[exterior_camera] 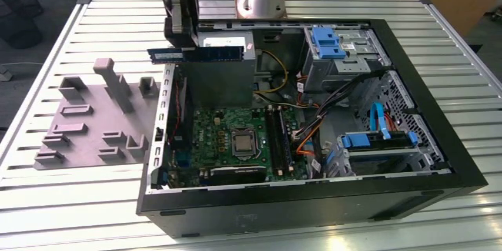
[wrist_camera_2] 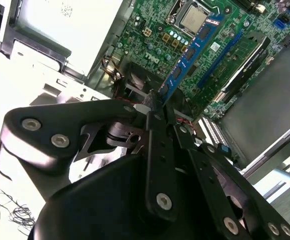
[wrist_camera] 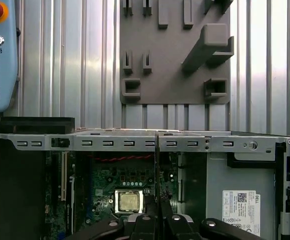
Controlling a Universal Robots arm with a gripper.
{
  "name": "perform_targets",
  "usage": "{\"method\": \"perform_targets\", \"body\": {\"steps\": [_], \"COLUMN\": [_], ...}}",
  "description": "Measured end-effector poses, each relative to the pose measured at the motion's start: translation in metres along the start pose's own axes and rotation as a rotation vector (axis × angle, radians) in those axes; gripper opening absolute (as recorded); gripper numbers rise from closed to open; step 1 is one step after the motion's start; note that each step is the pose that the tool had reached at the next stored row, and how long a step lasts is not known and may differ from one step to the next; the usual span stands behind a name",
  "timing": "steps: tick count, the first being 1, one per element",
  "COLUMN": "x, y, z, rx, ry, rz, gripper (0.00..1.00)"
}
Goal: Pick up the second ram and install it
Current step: 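Pick up the second ram and move it above second insertion slot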
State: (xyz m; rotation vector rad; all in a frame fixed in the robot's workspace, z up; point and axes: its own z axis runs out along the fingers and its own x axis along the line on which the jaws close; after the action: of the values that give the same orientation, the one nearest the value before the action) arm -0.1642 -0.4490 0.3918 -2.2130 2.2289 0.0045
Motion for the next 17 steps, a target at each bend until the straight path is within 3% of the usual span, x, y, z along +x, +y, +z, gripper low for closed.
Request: {"method": "perform_targets", "body": {"steps": [17], "x": [-0.0001], "y": [-0.0147], "z": [-0.0001], "rx": [-0.0001], "ry": [0.0000], "rz": [0.000], "gripper": [0.14]}}
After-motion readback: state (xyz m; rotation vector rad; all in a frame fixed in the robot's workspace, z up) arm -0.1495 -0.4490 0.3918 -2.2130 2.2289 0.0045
